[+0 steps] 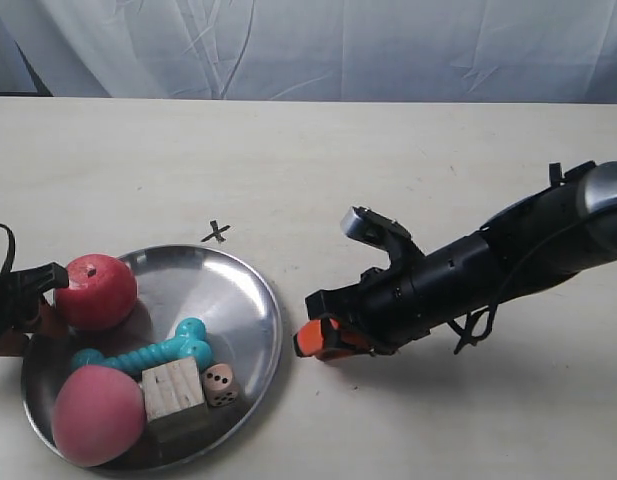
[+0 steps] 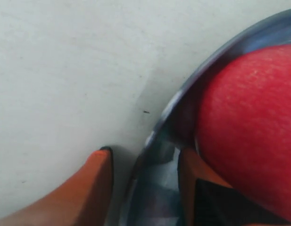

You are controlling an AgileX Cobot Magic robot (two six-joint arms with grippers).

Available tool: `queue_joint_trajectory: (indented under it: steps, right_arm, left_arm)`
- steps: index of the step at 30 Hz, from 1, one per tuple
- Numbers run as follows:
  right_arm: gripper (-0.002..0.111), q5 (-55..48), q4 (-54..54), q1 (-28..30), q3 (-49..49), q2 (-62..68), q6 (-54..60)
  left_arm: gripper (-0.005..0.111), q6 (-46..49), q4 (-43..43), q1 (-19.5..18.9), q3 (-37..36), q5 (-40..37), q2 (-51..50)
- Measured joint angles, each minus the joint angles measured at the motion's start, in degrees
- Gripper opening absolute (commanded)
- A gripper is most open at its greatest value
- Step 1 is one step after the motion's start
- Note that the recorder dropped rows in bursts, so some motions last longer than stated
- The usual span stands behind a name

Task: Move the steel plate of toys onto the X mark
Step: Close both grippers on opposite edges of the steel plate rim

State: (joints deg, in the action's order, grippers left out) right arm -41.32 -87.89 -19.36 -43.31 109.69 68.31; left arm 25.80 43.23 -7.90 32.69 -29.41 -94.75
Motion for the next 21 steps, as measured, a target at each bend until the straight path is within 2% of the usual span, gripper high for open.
queue_joint_trajectory:
  steps: [8,15,21]
  right_arm:
    - [0.042,2.4,-1.2,-1.5,-0.9,0.1,-1.4]
    - [0.042,6.4,-2.8,-7.4,-1.6,1.3,-3.9]
    - [0.042,6.6,-0.6,-11.3,-7.1,4.6,-10.8]
  left_arm:
    - [0.036,0.2,-1.4,0.0,0.0,0.0,-0.1]
    - [0.036,0.2,-1.5,0.0,0.0,-0.2,-0.1]
    - [0.036,0.2,-1.5,0.0,0.0,-0.4,-0.1]
